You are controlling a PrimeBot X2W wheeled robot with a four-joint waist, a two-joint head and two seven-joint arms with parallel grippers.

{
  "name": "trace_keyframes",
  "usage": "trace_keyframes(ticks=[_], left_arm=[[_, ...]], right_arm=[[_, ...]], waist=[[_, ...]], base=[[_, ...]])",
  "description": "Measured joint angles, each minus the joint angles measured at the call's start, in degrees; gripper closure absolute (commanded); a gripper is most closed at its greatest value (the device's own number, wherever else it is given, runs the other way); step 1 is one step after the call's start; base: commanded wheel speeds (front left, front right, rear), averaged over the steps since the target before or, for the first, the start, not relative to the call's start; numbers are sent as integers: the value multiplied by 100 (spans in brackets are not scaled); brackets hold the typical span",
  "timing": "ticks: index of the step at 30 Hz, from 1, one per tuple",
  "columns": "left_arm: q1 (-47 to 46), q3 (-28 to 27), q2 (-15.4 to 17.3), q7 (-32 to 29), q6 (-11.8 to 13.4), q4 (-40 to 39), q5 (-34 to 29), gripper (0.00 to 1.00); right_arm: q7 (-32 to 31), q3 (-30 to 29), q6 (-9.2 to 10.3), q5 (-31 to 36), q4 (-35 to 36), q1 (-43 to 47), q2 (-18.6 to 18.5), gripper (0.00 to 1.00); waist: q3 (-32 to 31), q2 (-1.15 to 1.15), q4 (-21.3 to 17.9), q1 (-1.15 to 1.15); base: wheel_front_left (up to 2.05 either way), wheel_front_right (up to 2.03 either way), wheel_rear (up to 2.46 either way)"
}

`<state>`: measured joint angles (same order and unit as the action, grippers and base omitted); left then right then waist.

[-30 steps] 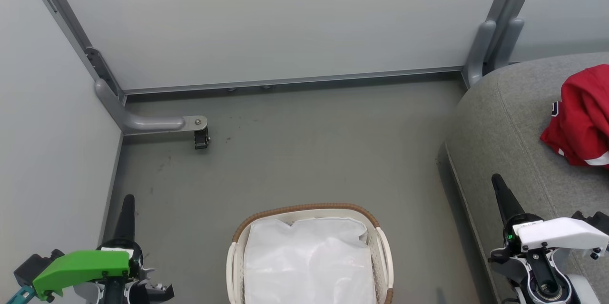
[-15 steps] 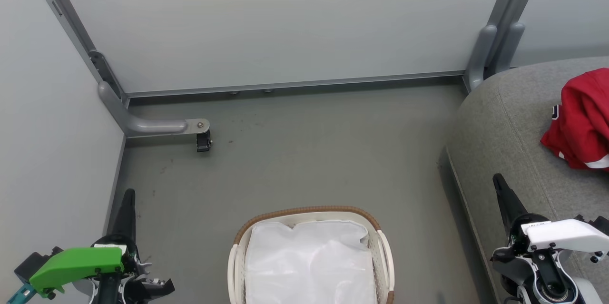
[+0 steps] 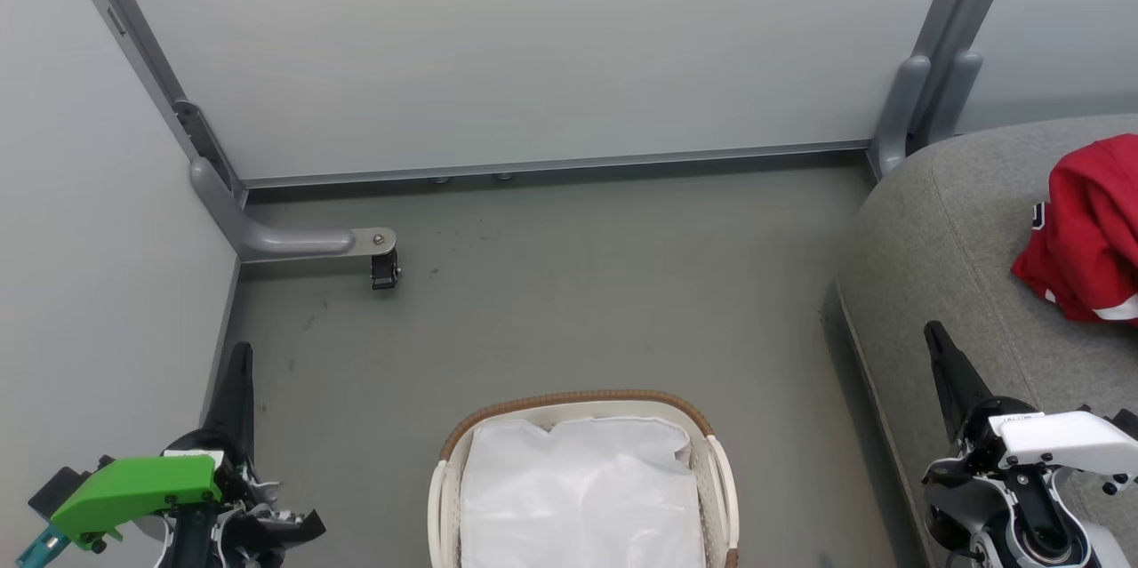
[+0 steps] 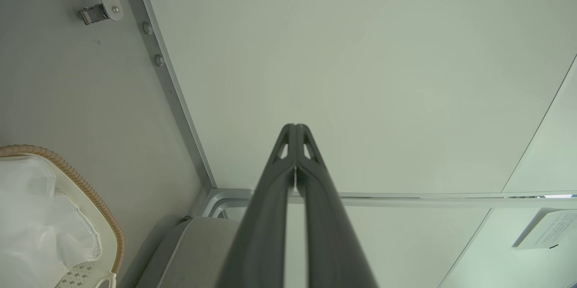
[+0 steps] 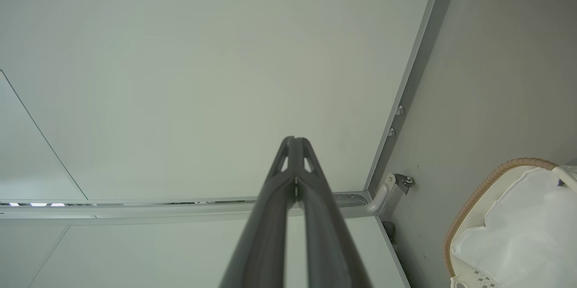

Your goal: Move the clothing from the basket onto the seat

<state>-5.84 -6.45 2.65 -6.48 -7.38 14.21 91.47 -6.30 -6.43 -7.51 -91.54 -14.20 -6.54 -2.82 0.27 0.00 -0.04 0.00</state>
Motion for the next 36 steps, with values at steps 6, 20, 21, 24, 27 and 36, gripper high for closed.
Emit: trace_keyframes(ticks=[6, 20, 21, 24, 27, 36], left_arm=[[-8, -3, 1, -8, 0, -13, 85, 100], [-8, -3, 1, -8, 0, -13, 86, 100], [-8, -3, 1, -8, 0, -13, 86, 100], [-8, -3, 1, -8, 0, -13, 86, 100], [-8, -3, 1, -8, 0, -13, 86, 100], [-8, -3, 1, -8, 0, -14, 86, 100]], right_arm=[[-31, -9, 0, -76, 10, 3, 2, 100], [-31, -10, 0, -76, 12, 3, 2, 100], [-31, -10, 0, -76, 12, 3, 2, 100], [-31, -10, 0, -76, 12, 3, 2, 100], [-31, -10, 0, -76, 12, 3, 2, 100], [-31, -10, 0, -76, 12, 3, 2, 100]], waist=[[-9, 0, 4, 0], [-9, 0, 4, 0], [-9, 0, 4, 0], [-9, 0, 4, 0], [-9, 0, 4, 0], [-9, 0, 4, 0]], base=[[0, 0, 0], [0, 0, 0], [0, 0, 0], [0, 0, 0], [0, 0, 0], [0, 0, 0]])
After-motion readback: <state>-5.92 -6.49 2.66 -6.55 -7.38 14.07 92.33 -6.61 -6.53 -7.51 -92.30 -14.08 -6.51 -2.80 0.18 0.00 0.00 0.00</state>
